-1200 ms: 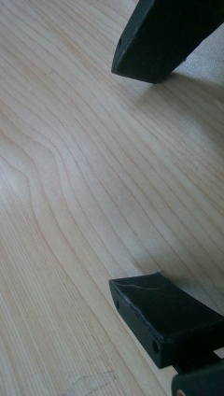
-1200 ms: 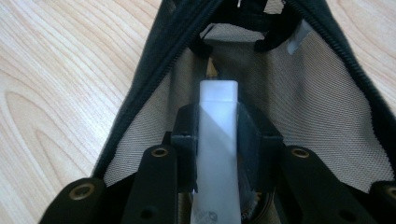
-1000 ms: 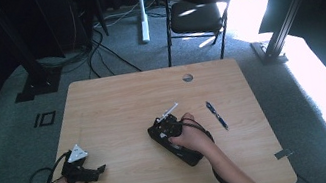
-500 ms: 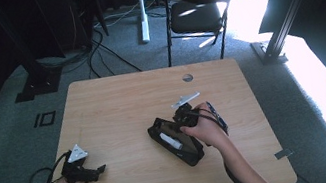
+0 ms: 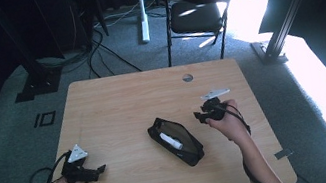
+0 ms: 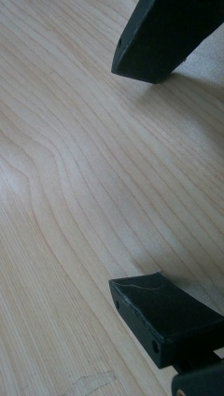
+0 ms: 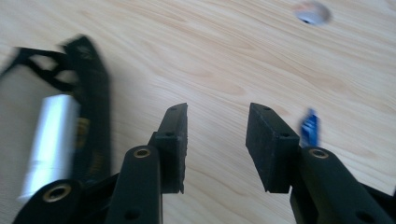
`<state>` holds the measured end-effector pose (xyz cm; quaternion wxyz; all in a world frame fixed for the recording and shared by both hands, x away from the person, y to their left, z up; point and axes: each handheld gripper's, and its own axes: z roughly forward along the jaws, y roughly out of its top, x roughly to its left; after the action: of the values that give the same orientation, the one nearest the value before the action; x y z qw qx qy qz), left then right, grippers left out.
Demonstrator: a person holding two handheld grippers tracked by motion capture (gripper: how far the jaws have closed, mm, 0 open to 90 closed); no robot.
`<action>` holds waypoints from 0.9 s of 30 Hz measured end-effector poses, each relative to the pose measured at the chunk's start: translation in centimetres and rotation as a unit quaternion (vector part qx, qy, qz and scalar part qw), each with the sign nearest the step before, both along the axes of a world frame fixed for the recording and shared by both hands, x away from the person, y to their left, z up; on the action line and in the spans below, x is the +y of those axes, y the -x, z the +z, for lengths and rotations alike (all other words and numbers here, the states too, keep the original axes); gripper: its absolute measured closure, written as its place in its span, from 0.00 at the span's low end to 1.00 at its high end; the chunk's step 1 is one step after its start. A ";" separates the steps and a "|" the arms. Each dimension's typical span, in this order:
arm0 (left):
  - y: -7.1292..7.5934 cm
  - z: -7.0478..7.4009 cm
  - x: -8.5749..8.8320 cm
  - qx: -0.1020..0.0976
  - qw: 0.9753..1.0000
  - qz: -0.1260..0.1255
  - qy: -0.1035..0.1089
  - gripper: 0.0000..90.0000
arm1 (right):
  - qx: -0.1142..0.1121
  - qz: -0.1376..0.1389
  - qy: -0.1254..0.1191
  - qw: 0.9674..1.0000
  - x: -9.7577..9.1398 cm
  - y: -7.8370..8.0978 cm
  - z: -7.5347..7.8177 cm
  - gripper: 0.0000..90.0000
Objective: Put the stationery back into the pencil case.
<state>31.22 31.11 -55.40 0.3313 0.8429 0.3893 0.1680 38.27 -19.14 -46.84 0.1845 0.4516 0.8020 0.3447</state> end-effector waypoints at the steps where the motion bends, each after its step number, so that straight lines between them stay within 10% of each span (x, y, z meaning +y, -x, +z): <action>1: 0.0 0.0 0.0 0.000 1.000 0.000 0.000 0.02 | -0.001 -0.009 0.002 1.000 -0.5 -0.2 -0.2 0.64; 14: 0.0 0.0 0.0 0.000 1.000 0.000 0.000 0.02 | 0.019 -0.092 0.015 0.995 -4.9 -2.7 -4.6 0.59; 27: 0.0 0.0 0.0 0.000 1.000 0.000 0.000 0.02 | 0.048 -0.111 0.024 0.992 -5.4 -3.2 -7.2 0.65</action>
<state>31.23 31.11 -55.40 0.3317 0.8428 0.3891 0.1679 41.49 -24.49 -54.01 0.1942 0.5493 0.7628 0.2805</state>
